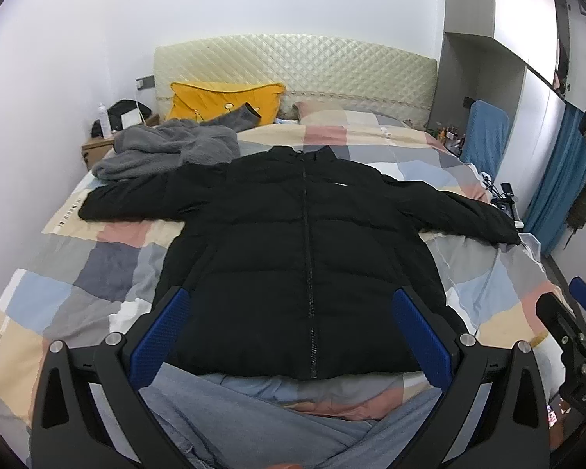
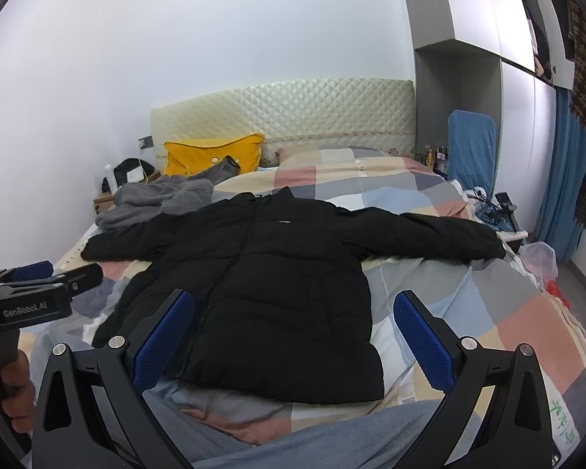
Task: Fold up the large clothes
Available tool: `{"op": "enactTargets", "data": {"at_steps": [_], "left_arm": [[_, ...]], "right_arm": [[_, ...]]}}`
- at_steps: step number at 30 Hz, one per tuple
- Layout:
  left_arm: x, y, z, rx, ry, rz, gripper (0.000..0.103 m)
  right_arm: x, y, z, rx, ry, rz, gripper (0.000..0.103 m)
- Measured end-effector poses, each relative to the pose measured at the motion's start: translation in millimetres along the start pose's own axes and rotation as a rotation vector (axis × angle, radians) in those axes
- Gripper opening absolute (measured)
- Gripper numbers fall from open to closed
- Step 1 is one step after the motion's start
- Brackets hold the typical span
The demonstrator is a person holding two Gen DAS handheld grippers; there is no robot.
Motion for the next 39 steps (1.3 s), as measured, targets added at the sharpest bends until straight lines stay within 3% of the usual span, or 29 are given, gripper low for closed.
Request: {"op": "enactTargets", "data": {"at_steps": [21, 39], "left_arm": [[8, -42, -4, -0.029, -0.03, 0.059, 0.103], [10, -41, -35, -0.041, -0.071, 0.051, 0.103]], "right_arm": [[3, -17, 7, -0.039, 0.014, 0.041, 0.103], [1, -10, -16, -0.063, -0.018, 0.012, 0.103]]}}
Point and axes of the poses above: each gripper's, at about its wrist camera, not at the fingertips, and y roughly the way its jaws point, z to its right, x to its underside, the point moved 5 cm from there along y, roughly the way its jaws point, and after that the axes turned 9 degrees about -y, right-handed, at the moved point
